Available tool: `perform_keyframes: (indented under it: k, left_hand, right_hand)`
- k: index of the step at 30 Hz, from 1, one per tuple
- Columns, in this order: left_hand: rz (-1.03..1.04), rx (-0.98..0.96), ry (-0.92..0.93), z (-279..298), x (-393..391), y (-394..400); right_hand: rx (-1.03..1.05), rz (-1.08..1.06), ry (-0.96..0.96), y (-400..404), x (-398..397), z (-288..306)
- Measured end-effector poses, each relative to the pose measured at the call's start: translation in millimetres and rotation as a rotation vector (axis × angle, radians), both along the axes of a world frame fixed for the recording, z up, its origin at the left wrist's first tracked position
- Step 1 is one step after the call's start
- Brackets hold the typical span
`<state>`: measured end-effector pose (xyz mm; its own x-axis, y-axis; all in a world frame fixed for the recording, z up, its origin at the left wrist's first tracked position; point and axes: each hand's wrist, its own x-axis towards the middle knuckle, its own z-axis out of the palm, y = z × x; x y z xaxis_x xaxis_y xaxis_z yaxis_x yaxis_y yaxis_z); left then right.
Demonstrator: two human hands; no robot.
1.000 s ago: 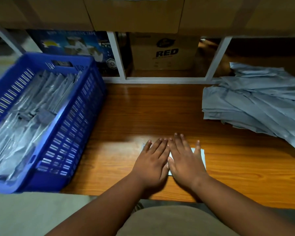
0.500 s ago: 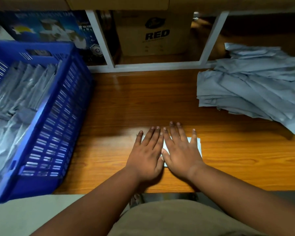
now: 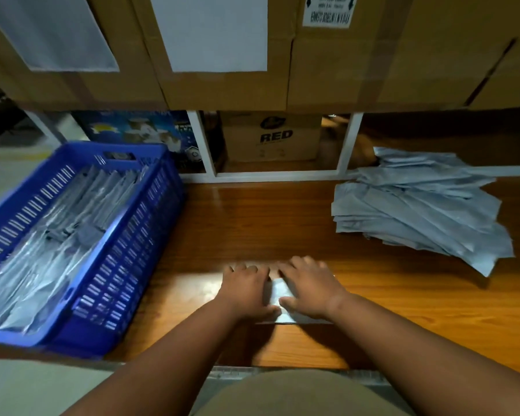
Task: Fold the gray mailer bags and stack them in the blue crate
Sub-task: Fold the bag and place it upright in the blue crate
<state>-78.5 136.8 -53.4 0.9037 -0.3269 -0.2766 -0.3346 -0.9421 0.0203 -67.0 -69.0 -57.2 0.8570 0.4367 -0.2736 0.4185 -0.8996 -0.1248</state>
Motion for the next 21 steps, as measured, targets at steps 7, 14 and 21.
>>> perform_keyframes:
  k: [7, 14, 21]
  left_hand:
    - [-0.014, -0.137, 0.068, 21.9, -4.5, 4.1]
    - [0.124, -0.359, 0.036, 93.7, -4.1, 44.2]
    - [0.226, -0.302, -0.253, 194.7, -9.6, 139.5]
  right_hand:
    - [0.062, 0.063, 0.226, 8.4, 18.3, 21.6]
    - [0.174, 0.322, 0.151, 46.1, 43.3, 90.0]
    - [0.217, 0.391, 0.027, 118.4, 92.3, 187.6]
